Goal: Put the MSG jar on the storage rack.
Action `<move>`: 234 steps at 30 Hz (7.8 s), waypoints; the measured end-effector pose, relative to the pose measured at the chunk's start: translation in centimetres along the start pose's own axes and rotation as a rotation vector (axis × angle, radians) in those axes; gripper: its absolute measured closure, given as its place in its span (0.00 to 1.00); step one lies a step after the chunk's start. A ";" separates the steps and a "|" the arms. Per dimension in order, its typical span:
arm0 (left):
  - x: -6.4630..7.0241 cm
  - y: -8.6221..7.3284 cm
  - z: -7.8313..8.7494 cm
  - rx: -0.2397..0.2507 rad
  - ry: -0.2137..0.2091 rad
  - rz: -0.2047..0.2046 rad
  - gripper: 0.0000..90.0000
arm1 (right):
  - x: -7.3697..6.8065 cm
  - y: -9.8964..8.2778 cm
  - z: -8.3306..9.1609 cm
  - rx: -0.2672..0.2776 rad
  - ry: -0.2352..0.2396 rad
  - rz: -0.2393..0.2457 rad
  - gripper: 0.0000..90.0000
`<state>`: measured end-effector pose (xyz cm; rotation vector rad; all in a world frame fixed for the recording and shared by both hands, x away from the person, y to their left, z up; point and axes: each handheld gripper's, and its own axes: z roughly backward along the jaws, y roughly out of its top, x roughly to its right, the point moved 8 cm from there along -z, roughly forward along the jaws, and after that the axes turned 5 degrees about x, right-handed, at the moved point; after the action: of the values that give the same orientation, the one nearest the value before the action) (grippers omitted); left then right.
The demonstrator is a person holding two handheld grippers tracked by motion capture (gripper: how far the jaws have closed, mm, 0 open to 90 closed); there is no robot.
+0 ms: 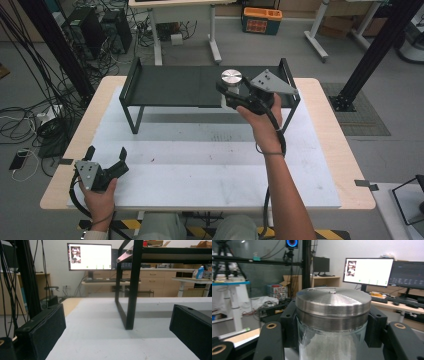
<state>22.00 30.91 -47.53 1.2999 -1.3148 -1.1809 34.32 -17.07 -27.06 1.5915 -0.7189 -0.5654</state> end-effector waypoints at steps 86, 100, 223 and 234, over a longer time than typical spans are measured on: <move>0.0 0.0 0.0 0.002 -0.006 -0.006 0.02 | 4.9 -5.3 -8.6 -0.046 -0.362 -0.012 0.14; 0.0 0.0 0.0 -0.001 -0.007 -0.006 0.02 | 4.3 -4.0 -7.4 -0.033 -0.352 -0.015 0.08; 0.0 0.0 0.0 -0.002 -0.007 -0.010 0.01 | 0.7 -18.4 18.4 0.001 -0.468 -0.011 0.05; 0.1 0.0 0.0 -0.002 -0.001 -0.010 0.01 | 0.5 -18.8 18.5 0.010 -0.463 0.014 0.05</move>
<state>22.01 30.83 -47.53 1.3055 -1.3090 -1.1901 23.88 -28.81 -48.29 1.4752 -1.0752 -0.9371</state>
